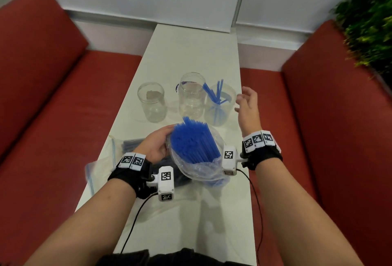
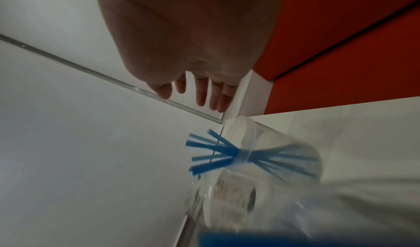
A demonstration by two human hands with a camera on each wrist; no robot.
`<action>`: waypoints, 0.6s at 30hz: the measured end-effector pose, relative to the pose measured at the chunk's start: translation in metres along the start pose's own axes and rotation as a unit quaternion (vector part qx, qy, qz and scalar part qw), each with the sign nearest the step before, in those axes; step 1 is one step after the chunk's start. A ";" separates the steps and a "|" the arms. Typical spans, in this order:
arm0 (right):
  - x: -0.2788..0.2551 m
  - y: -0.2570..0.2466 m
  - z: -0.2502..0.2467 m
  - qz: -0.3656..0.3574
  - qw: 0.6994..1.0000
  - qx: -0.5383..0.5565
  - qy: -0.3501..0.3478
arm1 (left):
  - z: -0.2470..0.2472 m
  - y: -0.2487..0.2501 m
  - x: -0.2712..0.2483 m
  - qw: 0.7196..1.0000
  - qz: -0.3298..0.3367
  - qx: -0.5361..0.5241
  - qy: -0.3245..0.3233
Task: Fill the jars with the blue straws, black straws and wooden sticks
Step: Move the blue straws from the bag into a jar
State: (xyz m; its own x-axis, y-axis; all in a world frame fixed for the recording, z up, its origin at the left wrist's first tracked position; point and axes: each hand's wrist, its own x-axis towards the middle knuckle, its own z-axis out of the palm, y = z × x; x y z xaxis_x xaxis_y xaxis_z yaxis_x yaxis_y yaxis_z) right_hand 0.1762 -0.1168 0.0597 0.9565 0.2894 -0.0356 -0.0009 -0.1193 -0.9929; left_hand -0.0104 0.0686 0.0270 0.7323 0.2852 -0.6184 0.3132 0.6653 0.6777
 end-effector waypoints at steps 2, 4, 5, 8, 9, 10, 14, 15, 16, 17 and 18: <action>-0.031 0.008 0.007 0.006 0.998 -0.004 -0.060 | 0.001 -0.002 0.001 1.000 0.003 -0.003 0.003; -0.059 0.019 0.017 0.027 0.988 -0.017 -0.151 | 0.003 -0.005 0.001 1.000 0.004 0.000 -0.005; -0.071 0.025 0.021 0.038 0.981 -0.030 -0.187 | 0.005 -0.006 0.001 1.000 0.006 0.001 -0.011; -0.094 0.040 0.028 0.055 0.965 -0.086 -0.243 | 0.008 -0.009 -0.001 1.000 0.013 -0.011 -0.012; -0.098 0.043 0.027 0.051 0.961 -0.112 -0.249 | 0.009 -0.010 -0.002 1.000 0.014 -0.015 -0.008; -0.102 0.046 0.026 0.044 0.957 -0.141 -0.251 | 0.008 -0.011 -0.002 1.000 0.017 -0.015 -0.003; -0.113 0.053 0.023 -0.008 0.946 -0.238 -0.221 | 0.007 -0.013 -0.003 1.000 0.021 -0.006 0.006; -0.115 0.053 0.023 -0.018 0.945 -0.249 -0.211 | 0.007 -0.013 -0.003 1.000 0.021 -0.004 0.005; -0.115 0.052 0.024 -0.025 0.944 -0.259 -0.203 | 0.007 -0.013 -0.004 1.000 0.023 -0.002 0.006; -0.114 0.051 0.025 -0.028 0.944 -0.265 -0.195 | 0.008 -0.013 -0.004 1.000 0.027 -0.001 0.008; -0.113 0.048 0.026 -0.027 0.945 -0.266 -0.187 | 0.007 -0.013 -0.003 0.999 0.031 -0.001 0.012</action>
State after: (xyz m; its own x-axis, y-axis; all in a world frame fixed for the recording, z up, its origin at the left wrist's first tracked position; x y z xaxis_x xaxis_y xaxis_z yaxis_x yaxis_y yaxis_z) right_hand 0.0602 -0.1311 0.0129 0.7805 0.6128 -0.1233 0.2870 -0.5266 -0.8002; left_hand -0.0124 0.0544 0.0231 0.7353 0.3421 -0.5850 0.2673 0.6469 0.7142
